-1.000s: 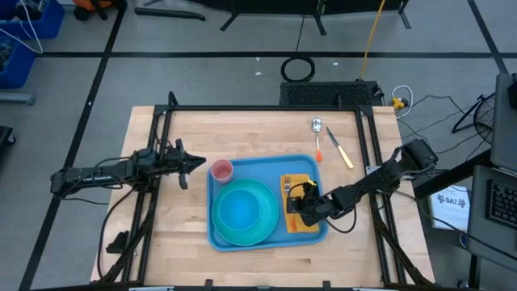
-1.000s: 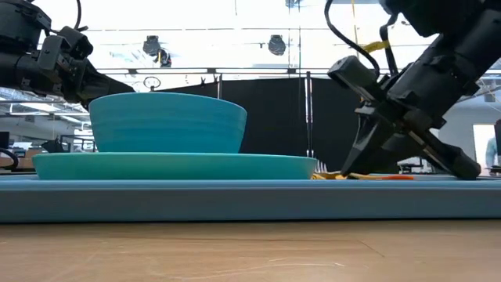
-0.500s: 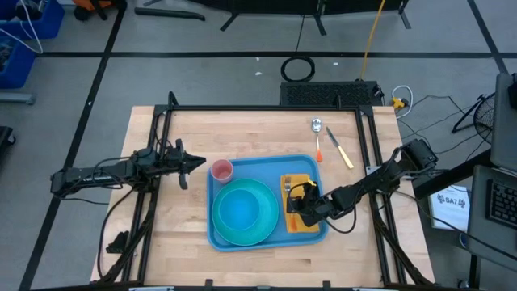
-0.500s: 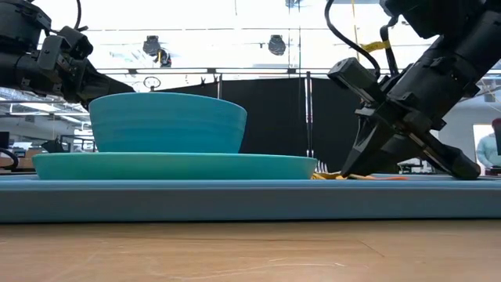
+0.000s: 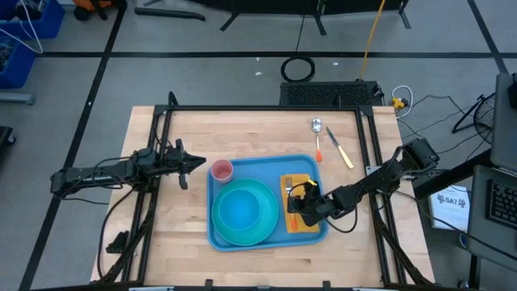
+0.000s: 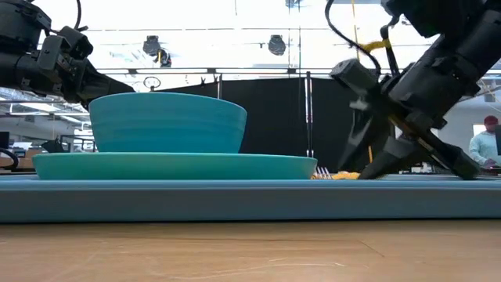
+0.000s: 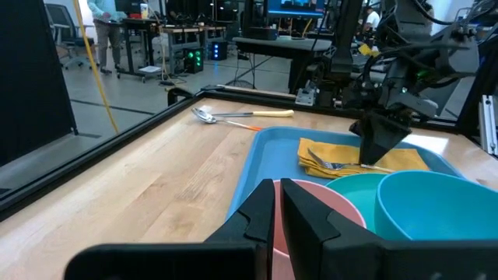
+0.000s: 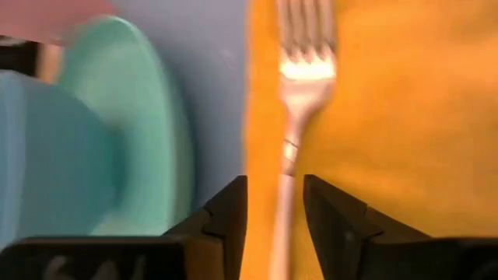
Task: Set up tray
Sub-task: Put the orange spoon on the yellow napkin to the right of the orange fork
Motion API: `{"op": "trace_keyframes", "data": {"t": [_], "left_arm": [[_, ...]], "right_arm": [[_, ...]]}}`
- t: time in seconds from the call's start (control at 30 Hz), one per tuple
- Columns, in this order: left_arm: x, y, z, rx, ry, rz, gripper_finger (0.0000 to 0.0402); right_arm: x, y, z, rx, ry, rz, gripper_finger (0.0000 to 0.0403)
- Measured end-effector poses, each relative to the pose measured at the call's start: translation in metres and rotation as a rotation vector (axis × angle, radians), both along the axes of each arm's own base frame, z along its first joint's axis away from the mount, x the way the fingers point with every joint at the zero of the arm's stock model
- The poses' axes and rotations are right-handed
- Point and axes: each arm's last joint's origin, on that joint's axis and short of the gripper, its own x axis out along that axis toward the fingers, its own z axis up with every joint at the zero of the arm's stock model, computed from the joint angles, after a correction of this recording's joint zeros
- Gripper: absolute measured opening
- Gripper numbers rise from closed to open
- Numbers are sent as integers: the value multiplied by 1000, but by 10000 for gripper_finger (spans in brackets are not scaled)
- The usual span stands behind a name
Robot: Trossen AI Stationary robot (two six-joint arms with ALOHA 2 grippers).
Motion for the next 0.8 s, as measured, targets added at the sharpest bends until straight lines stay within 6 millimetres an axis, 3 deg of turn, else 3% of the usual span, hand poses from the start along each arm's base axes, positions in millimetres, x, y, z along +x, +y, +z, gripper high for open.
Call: {"op": "trace_keyframes", "data": {"t": [0.17,0.33,0.43,0.53,0.67,0.8], "left_arm": [[0,0,0,0,0,0,26],[0,0,0,0,0,0,26],[0,0,0,0,0,0,26],[0,0,0,0,0,1,26],[0,0,0,0,0,0,26],[0,0,0,0,0,0,26]], "right_arm": [[-2,-11,29,-150,-75,38,134],[-6,-43,67,-349,-99,90,134],[-14,-76,84,-447,-30,110,130],[-26,-117,90,-434,86,120,125],[-48,-174,85,-344,249,110,117],[-65,-216,74,-290,353,78,108]]}}
